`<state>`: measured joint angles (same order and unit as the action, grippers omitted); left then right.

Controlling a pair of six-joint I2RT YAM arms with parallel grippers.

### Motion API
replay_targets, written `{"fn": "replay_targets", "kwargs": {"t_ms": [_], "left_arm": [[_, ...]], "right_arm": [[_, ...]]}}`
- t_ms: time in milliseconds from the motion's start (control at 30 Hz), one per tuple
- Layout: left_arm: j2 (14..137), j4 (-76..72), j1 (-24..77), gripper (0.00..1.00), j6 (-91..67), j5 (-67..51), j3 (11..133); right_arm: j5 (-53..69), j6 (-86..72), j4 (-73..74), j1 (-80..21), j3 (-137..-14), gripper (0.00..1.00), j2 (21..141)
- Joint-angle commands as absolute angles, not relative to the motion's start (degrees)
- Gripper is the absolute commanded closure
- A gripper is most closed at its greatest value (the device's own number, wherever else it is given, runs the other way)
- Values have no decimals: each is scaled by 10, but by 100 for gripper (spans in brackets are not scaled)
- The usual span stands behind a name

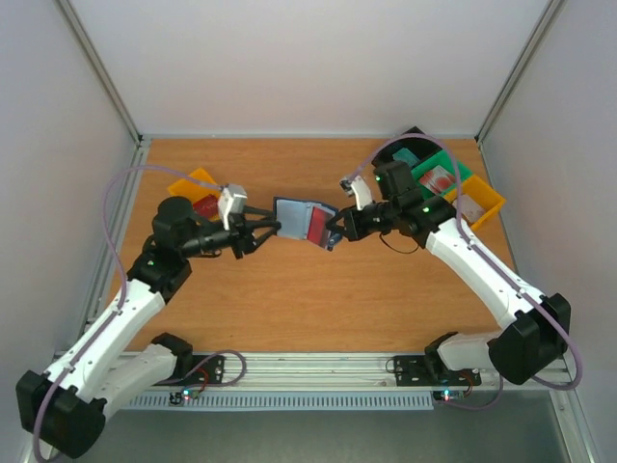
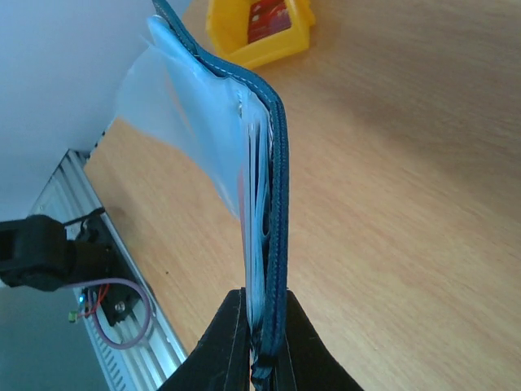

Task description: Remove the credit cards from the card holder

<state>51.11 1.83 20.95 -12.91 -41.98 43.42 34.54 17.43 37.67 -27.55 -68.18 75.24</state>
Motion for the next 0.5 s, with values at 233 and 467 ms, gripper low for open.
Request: {"fn": "replay_targets", "kwargs": {"t_ms": [233, 467], "left_arm": [[597, -97, 326, 66, -180, -473, 427], [573, -24, 323, 67, -126, -409, 425]], "right_arm": [[397, 246, 419, -302, -764, 99, 765], [463, 344, 479, -302, -761, 99, 748]]}}
